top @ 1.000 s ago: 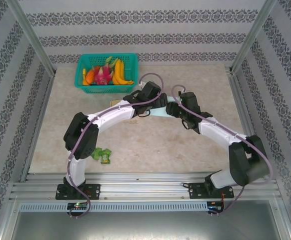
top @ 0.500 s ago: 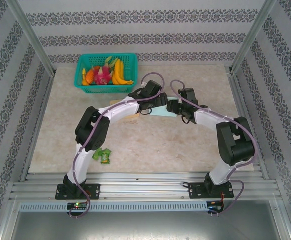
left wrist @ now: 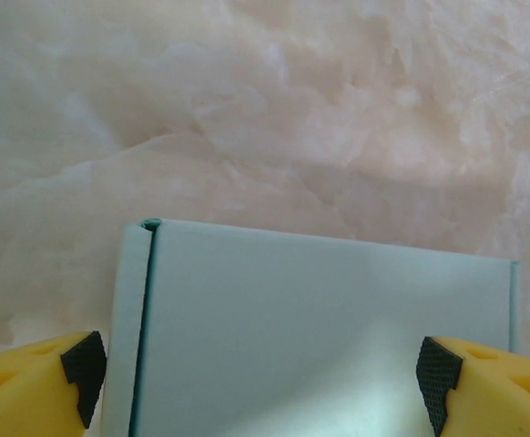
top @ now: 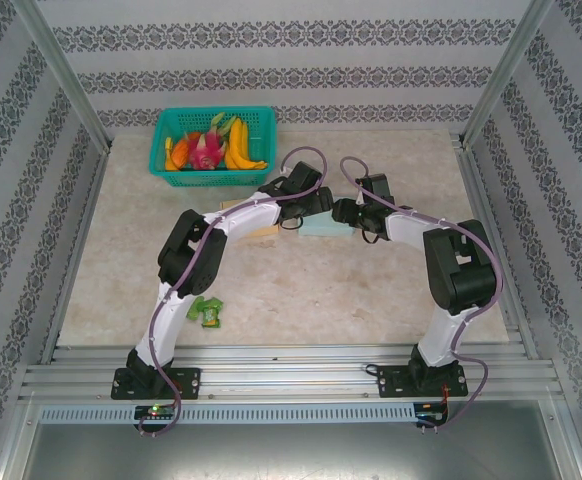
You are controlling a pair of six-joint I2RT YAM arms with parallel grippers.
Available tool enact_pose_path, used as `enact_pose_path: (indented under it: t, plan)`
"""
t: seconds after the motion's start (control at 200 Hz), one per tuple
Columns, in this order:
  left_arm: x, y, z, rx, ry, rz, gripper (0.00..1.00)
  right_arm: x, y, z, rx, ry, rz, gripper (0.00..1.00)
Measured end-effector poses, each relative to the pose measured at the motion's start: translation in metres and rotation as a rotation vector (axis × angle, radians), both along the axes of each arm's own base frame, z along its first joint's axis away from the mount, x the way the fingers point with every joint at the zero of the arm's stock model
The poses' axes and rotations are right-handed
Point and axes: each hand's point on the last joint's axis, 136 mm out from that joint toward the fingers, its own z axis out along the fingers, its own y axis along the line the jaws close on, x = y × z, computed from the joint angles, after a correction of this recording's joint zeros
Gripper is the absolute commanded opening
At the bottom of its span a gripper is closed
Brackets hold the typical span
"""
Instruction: Fold the paper box
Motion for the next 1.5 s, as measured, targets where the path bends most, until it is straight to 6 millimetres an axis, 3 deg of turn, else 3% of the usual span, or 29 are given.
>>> enact_pose_path:
  t: [0.22,0.35,0.455,0.56,0.674,0.769,1.029,1.109,1.304,1.504]
  plan:
    - [-0.004,0.004,0.001,-0.002,0.005,0.004,0.92,0.002,0.001,0.003,0.003,-0.012,0.000,0.60]
    - [-0.021,0.017,0.003,0.023,0.021,0.008,0.94,0.004,0.000,0.025,0.013,-0.079,-0.007,0.60]
    - [-0.035,0.032,0.020,0.038,0.001,0.016,0.96,0.001,-0.005,0.054,0.018,-0.157,-0.023,0.61]
    - [-0.051,0.047,0.053,0.027,-0.054,0.013,0.97,-0.010,-0.011,0.079,0.013,-0.222,-0.043,0.61]
    - [-0.075,0.066,0.092,-0.014,-0.143,0.003,0.99,-0.033,-0.008,0.096,0.005,-0.273,-0.038,0.61]
    - [-0.102,0.084,0.110,-0.045,-0.199,-0.003,1.00,-0.062,0.002,0.108,0.003,-0.313,-0.007,0.61]
    - [-0.179,0.152,0.126,-0.055,-0.306,0.048,1.00,-0.132,0.026,0.139,0.051,-0.442,0.099,0.62]
    - [-0.198,0.175,0.135,-0.063,-0.353,0.085,1.00,-0.147,0.028,0.145,0.075,-0.467,0.118,0.67]
    - [-0.244,0.227,0.142,-0.095,-0.432,0.183,1.00,-0.167,0.021,0.145,0.102,-0.480,0.117,0.70]
    - [-0.277,0.261,0.134,-0.129,-0.449,0.255,1.00,-0.181,0.015,0.146,0.130,-0.484,0.106,0.71]
